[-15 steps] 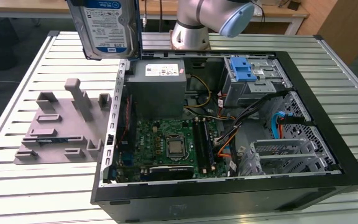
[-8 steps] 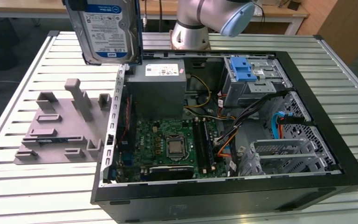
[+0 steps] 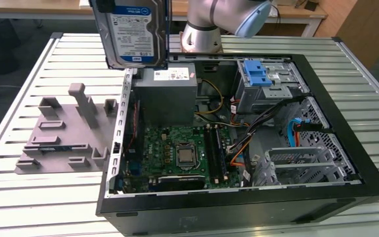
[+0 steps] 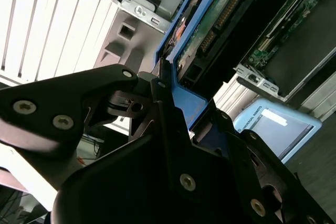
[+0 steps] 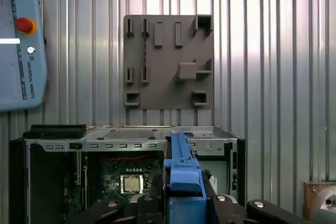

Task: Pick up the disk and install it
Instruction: 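Pick up the disk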

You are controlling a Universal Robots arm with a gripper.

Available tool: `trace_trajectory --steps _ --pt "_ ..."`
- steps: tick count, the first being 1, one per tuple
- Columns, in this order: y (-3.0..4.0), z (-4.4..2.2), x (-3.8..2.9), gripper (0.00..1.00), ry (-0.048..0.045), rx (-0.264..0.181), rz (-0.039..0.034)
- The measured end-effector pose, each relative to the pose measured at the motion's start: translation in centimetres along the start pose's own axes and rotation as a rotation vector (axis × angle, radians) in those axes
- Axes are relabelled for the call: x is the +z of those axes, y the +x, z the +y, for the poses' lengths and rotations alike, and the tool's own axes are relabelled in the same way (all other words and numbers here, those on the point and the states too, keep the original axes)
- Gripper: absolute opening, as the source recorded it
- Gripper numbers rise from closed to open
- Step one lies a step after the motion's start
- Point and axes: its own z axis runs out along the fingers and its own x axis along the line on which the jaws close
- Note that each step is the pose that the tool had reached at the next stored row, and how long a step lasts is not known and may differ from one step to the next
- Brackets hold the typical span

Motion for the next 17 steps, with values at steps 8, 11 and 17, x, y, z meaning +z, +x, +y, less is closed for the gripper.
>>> trace_trajectory --steps 8,11,17 --pt "0.01 -3.24 0.02 0.36 0.0001 0.000 0.0001" --pt "0.03 -4.48 0.04 0.36 0.0001 0.000 0.0000" --pt "0.05 -6.65 0.04 0.36 0.0001 0.000 0.0001"
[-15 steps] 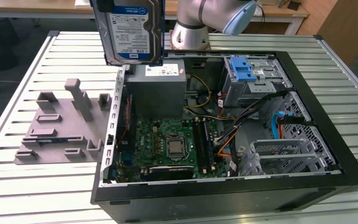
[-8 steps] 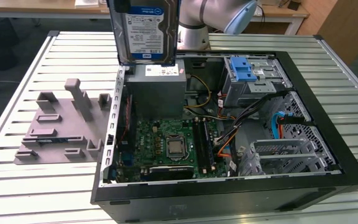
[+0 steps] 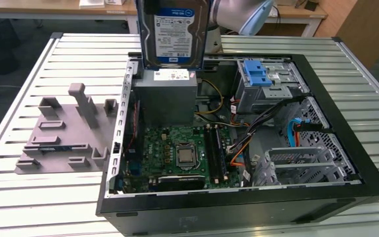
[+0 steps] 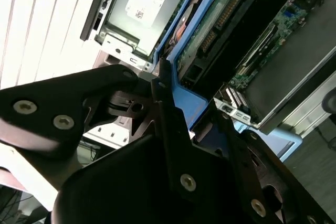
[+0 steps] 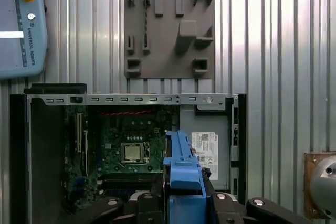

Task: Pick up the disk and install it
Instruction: 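Pick up the disk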

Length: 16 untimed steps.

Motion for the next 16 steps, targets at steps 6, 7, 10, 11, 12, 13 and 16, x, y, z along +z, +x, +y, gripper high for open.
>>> trace_trajectory --steps 6,7,10,11,12,13,16 --pt "0.10 -0.73 0.04 0.36 0.0012 0.000 -0.0002" --pt "0.25 -0.75 0.06 0.36 0.0022 0.000 -0.0002" --pt "1.00 -0.80 0.20 0.36 0.0042 0.000 -0.0001" --pt "1.39 -0.81 0.28 0.36 0.0050 0.000 -0.0003" --pt "1.74 -0.83 0.35 0.36 0.0058 0.000 -0.0004" --pt "2.05 -0.86 0.40 0.36 0.0063 0.000 -0.0003" --pt "2.51 -1.40 0.53 0.36 0.0067 0.000 -0.0005"
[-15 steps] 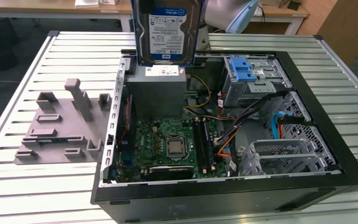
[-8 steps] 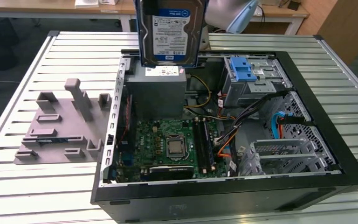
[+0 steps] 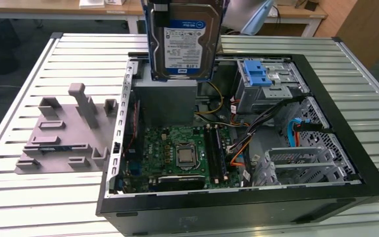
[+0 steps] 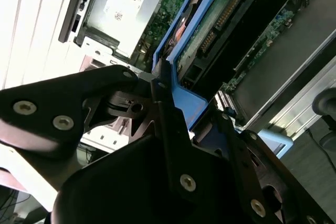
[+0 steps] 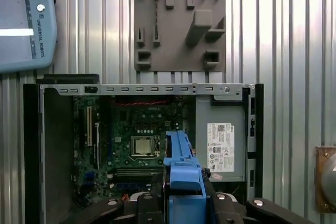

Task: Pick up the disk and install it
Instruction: 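Pick up the disk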

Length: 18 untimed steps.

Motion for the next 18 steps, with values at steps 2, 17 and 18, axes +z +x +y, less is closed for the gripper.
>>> trace_trajectory --steps 2,17,18 --pt "0.07 -0.70 0.05 0.36 -0.0001 0.000 0.0002" --pt "1.00 -3.51 0.55 0.36 0.0039 0.002 0.0002" --pt "1.14 -3.52 0.57 0.36 0.0057 0.002 0.0000"
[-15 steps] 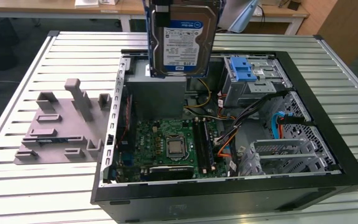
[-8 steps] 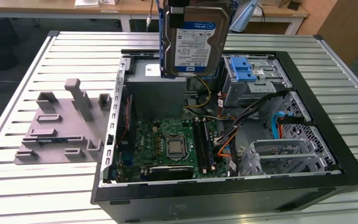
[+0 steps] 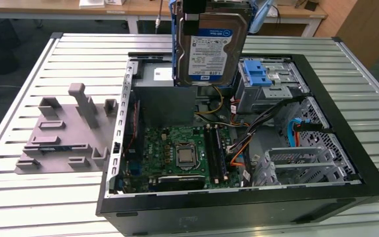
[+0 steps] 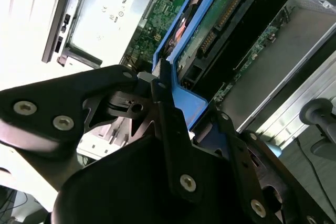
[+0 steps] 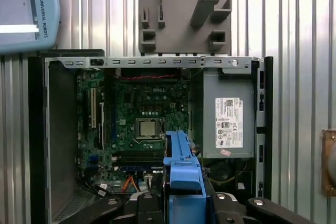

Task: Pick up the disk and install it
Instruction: 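Pick up the disk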

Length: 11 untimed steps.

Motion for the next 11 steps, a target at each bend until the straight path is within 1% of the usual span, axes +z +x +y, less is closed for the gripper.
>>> trace_trajectory --steps 5,11 --pt "0.34 -0.08 0.02 0.36 0.0102 0.002 -0.0001" --pt "0.35 -0.86 0.15 0.36 0.0106 0.010 -0.0001"
